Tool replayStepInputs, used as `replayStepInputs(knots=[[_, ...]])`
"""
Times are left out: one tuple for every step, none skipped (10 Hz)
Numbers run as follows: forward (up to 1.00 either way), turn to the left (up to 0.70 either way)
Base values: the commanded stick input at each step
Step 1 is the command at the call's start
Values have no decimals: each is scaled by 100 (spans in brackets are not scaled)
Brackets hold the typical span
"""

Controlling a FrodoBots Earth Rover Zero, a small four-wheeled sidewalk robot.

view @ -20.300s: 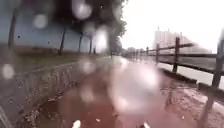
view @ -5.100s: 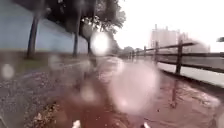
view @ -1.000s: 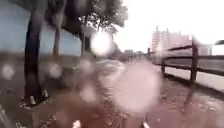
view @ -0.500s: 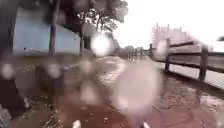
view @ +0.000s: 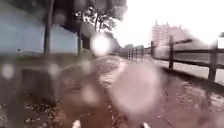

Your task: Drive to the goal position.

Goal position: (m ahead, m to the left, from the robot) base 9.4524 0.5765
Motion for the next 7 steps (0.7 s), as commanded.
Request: replayStepInputs(knots=[[70,0],[70,0],[70,0],[70,0],[70,0],[70,0],[70,0]])
